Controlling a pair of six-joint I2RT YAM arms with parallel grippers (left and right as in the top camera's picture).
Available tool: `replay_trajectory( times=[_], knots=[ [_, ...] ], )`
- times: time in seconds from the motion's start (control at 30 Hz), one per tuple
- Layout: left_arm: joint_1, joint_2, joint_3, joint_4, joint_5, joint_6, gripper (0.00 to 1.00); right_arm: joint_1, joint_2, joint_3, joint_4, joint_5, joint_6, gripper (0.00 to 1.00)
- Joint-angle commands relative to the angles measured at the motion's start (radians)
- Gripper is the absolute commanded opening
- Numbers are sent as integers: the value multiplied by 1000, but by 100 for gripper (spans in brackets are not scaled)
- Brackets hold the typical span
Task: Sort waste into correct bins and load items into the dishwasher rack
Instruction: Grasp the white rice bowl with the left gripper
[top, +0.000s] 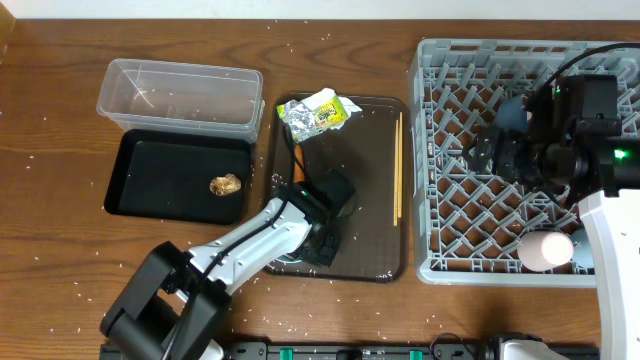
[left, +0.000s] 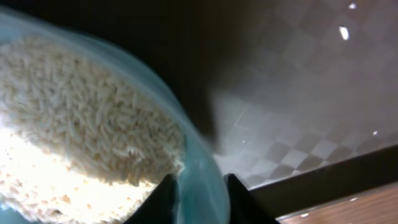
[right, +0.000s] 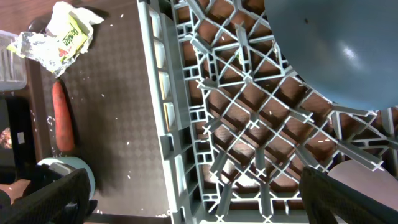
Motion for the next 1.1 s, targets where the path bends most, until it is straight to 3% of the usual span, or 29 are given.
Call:
replay_trajectory(
  times=[0.0, 0.03, 0.73, 0.8, 0.9, 0.93, 0.97, 1.07],
  knots=[
    [-2, 9, -3, 8, 2, 47, 10, -7, -4, 8, -2, 5, 13, 99],
    [-2, 10, -5, 13, 2, 47, 6, -7, -4, 8, -4, 5, 13, 99],
    [-2, 15, -65, 113, -13, 61, 7, -8, -4, 8, -11, 6, 13, 99],
    [-2, 15, -65, 114, -13, 62, 17, -8, -4, 8, -11, 5, 13, 99],
    [-2, 15, -65, 114, -17, 63, 49, -8, -4, 8, -11, 5, 13, 99],
    [-2, 15, -65, 114, -17, 63, 51, -8, -4, 8, -11, 5, 13, 99],
    [-2, 15, -65, 113, -17, 63, 51, -8, -4, 8, -11, 5, 13, 99],
    [-2, 15, -65, 114, -17, 63, 26, -8, -4, 8, -15, 5, 12, 99]
  ],
)
